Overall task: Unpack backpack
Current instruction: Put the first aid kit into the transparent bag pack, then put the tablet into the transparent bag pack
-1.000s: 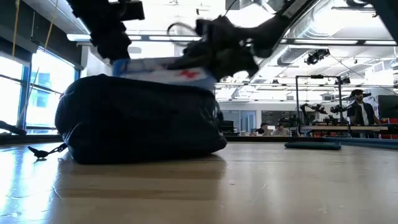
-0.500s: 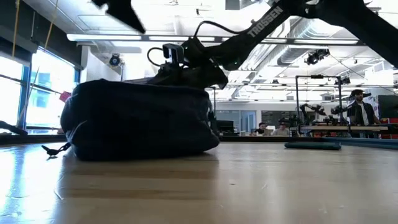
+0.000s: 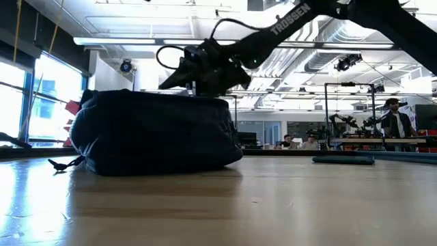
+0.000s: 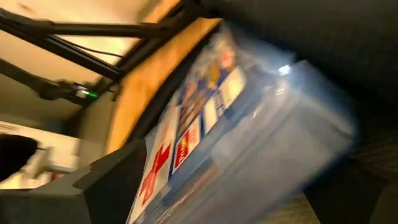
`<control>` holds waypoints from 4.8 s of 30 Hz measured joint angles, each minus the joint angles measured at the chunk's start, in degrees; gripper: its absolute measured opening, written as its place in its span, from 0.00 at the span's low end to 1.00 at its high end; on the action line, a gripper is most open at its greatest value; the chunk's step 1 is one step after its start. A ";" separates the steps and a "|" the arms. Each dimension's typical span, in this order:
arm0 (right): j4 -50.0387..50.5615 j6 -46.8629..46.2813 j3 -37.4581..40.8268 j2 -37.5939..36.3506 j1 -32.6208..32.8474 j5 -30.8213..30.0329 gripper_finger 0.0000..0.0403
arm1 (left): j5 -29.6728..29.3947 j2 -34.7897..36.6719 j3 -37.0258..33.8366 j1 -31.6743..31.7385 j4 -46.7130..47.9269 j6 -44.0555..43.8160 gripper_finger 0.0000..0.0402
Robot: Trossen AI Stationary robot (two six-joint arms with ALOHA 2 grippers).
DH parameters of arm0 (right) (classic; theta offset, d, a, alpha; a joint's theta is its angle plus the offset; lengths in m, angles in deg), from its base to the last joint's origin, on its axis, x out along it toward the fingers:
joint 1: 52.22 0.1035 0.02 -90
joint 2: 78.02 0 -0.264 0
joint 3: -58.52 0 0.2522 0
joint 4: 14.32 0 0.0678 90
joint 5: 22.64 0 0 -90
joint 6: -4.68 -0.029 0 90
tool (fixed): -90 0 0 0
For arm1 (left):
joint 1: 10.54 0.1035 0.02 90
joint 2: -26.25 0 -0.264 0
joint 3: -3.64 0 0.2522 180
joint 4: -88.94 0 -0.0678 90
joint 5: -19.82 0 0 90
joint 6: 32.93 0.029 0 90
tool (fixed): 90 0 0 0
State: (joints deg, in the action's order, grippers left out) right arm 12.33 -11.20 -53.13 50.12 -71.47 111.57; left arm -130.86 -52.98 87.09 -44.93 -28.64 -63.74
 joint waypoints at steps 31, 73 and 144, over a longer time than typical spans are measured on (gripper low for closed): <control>4.96 29.62 6.13 -7.00 19.26 -28.69 0.67 | -7.50 -1.52 -0.09 -1.25 9.11 -9.68 0.00; 39.14 -3.44 46.00 -42.19 5.99 -54.59 0.65 | -0.48 -1.78 -7.88 -1.10 -6.13 -13.73 0.00; 10.97 7.46 60.72 -33.84 -13.56 6.12 0.59 | 46.40 -47.22 3.34 26.66 -59.63 33.88 0.00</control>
State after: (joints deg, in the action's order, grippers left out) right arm 23.31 -3.75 7.59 16.28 -85.04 117.69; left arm -84.46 -100.20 90.43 -18.26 -88.27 -29.86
